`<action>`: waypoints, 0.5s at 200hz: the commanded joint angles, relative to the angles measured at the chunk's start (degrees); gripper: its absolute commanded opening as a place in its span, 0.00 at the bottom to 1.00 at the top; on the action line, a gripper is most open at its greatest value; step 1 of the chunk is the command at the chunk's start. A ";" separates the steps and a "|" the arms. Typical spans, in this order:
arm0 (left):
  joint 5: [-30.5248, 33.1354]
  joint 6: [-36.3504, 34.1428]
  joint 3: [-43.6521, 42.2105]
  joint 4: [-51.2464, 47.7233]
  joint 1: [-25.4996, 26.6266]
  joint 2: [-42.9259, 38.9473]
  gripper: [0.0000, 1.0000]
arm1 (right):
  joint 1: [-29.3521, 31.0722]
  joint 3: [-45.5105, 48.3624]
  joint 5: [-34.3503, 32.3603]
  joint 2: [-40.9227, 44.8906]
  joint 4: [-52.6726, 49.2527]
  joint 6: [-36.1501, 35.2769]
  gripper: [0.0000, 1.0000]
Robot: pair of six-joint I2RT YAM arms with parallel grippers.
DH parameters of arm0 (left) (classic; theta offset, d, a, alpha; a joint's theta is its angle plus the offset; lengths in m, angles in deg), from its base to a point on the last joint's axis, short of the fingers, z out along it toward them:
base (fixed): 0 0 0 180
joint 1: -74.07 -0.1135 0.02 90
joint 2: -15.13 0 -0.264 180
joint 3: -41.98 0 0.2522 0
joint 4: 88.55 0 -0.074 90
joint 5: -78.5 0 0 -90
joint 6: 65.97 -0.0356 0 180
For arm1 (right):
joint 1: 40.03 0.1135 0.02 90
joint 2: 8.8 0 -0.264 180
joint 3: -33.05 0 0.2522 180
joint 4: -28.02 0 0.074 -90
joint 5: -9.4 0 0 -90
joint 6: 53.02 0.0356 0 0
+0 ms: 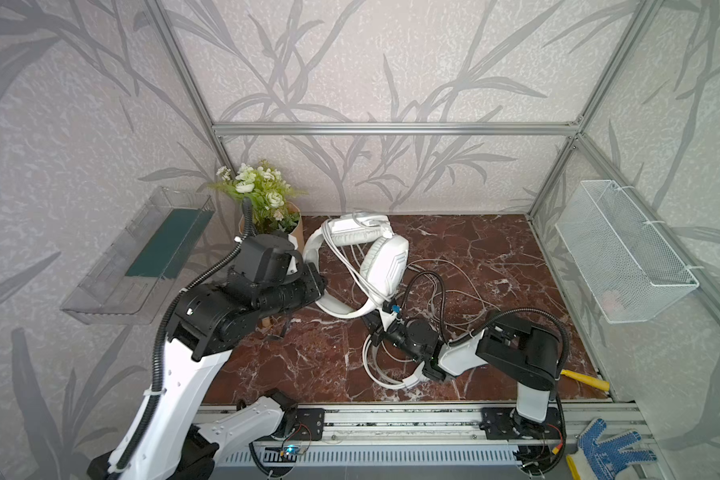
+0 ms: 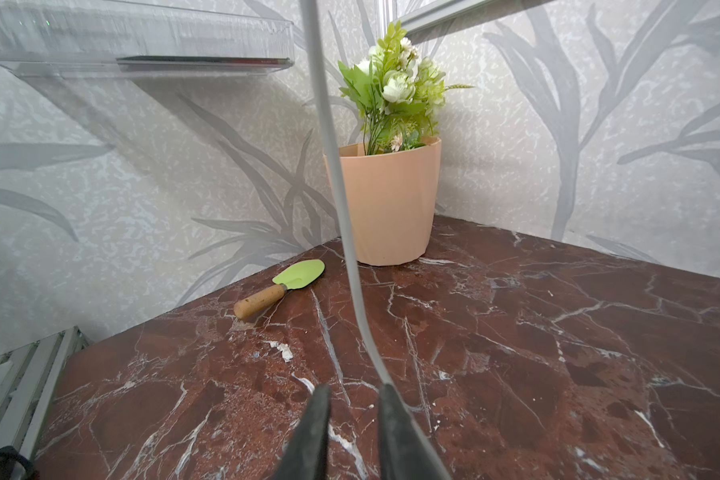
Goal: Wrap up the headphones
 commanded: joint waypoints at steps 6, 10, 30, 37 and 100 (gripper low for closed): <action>-0.78 2.23 6.54 1.94 -0.04 2.03 0.00 | 0.37 -0.52 -0.42 0.42 0.56 -3.29 0.41; -0.71 2.04 7.40 1.23 -0.04 2.56 0.00 | 0.37 -0.66 -0.30 0.45 0.48 -3.69 0.45; -1.41 1.16 11.65 -2.44 -0.05 5.21 0.00 | 0.37 -0.80 -0.45 1.22 0.52 -5.67 0.61; -1.87 0.61 13.22 -4.21 -0.02 6.43 0.00 | 0.37 -0.78 -0.76 1.57 0.48 -6.37 0.66; -1.92 -2.46 24.59 -17.14 0.06 12.33 0.00 | -0.69 -3.99 1.27 -2.15 0.48 -9.12 0.81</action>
